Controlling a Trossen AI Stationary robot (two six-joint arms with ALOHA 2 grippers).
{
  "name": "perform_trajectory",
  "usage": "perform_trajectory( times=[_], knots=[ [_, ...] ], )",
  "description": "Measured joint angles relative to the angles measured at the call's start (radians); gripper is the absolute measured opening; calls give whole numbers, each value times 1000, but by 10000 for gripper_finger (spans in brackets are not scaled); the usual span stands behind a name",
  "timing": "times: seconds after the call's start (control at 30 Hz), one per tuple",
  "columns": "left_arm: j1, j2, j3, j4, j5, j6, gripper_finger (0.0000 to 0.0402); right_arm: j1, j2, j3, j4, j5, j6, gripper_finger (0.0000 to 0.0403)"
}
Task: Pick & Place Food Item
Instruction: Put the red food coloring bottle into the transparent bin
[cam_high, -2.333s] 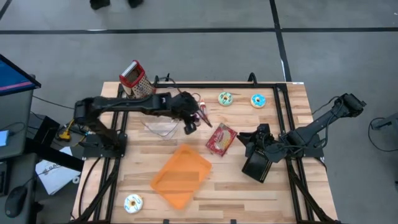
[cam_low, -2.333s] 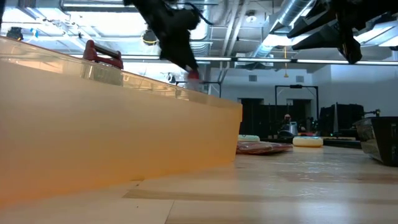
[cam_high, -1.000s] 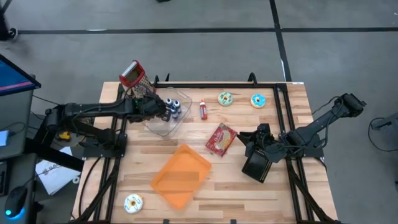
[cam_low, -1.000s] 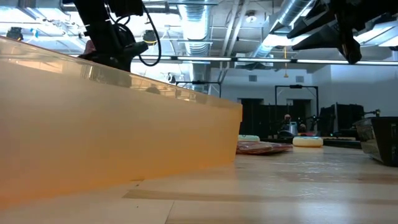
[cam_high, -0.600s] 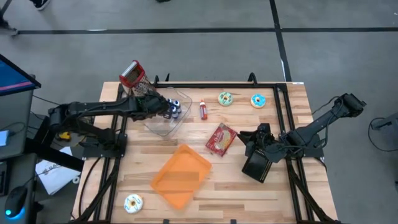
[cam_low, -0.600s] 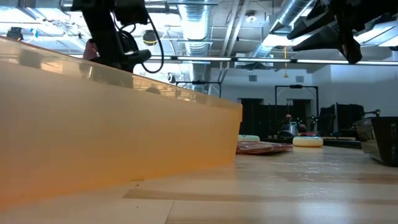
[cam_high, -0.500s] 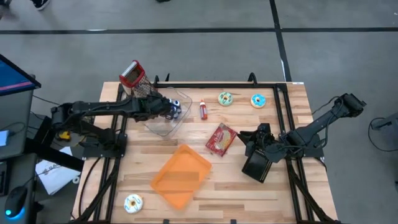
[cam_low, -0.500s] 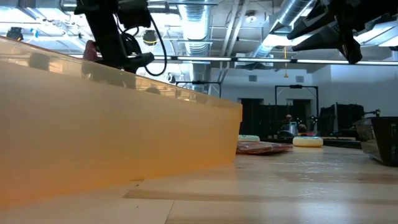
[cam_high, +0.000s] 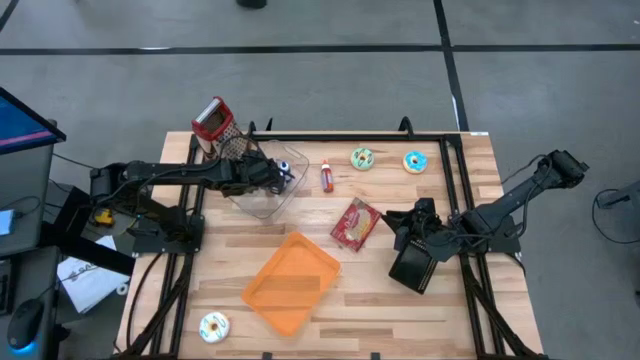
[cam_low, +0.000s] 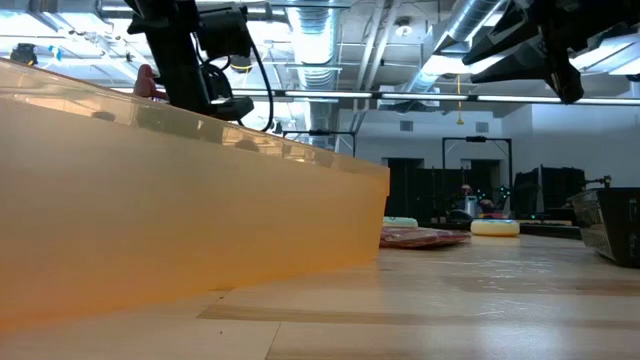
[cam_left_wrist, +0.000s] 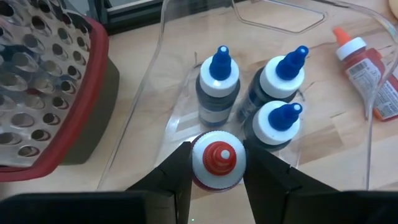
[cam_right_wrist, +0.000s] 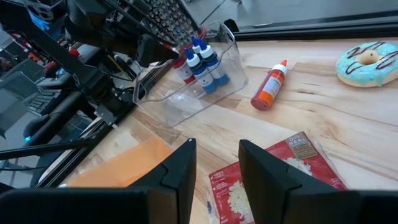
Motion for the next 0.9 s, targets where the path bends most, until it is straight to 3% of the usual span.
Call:
perform_trajectory(
  times=[0.63,0.9],
  knots=[
    [-19,0,-52,-4,-1,-176,107,0,0,0,-7,2,-7,114],
    [-23,0,-69,32,-8,-175,107,0,0,0,-7,2,-7,114]
  ],
)
